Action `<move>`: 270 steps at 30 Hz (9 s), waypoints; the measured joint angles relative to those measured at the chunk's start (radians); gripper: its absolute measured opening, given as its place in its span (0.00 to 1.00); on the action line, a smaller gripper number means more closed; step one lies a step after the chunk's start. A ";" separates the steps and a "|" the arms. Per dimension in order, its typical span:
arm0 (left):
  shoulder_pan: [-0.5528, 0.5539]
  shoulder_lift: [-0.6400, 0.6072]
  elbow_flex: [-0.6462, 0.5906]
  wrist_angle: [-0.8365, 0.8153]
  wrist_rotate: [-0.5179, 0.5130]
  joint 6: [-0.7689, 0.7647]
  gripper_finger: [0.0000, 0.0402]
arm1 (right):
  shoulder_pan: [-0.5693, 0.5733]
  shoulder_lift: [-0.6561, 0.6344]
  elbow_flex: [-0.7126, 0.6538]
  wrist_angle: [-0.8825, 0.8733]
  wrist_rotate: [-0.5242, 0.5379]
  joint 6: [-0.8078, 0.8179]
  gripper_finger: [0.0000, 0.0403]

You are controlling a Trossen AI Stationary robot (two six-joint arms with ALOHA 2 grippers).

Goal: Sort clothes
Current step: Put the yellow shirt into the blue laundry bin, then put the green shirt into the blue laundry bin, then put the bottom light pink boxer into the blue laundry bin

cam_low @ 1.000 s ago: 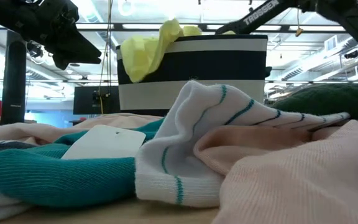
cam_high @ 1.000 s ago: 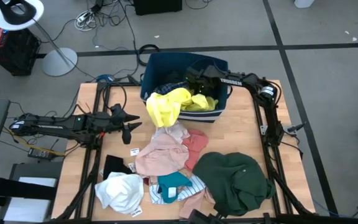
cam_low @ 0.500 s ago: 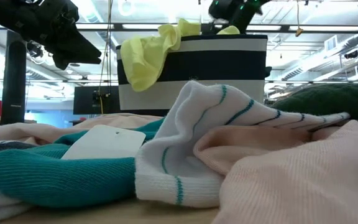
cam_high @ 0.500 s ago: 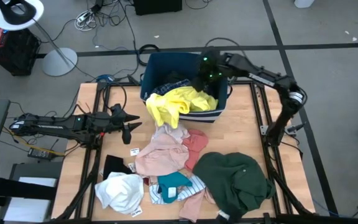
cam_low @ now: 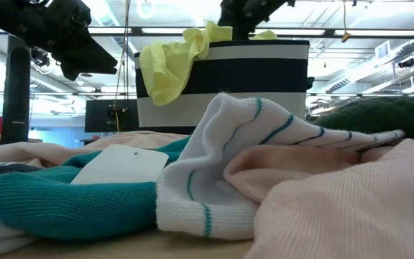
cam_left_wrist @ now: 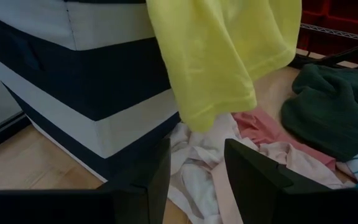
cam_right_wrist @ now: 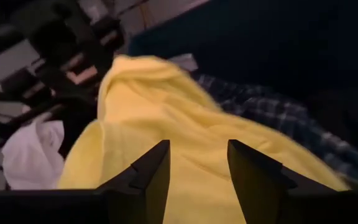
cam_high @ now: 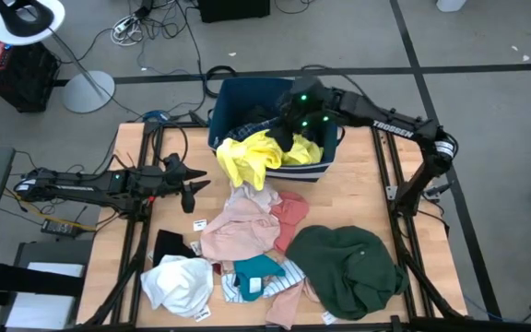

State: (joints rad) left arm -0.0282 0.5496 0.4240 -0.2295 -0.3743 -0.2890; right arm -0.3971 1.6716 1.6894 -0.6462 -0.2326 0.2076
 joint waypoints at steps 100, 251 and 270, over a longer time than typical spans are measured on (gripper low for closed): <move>0.001 0.039 0.001 0.152 0.161 0.024 0.39 | 0.955 -0.462 -0.751 -0.591 0.386 0.915 0.34; -0.025 0.294 0.000 0.366 0.188 0.120 0.39 | -0.169 0.358 0.439 -0.476 0.105 -0.054 0.42; -0.025 0.294 0.000 0.300 0.134 0.041 0.39 | 0.081 -0.183 0.275 -0.567 0.337 -0.071 0.41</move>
State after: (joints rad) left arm -0.0528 0.8440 0.4240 0.0705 -0.2407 -0.2478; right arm -0.3166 1.4890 1.9641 -1.2128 0.1049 0.1364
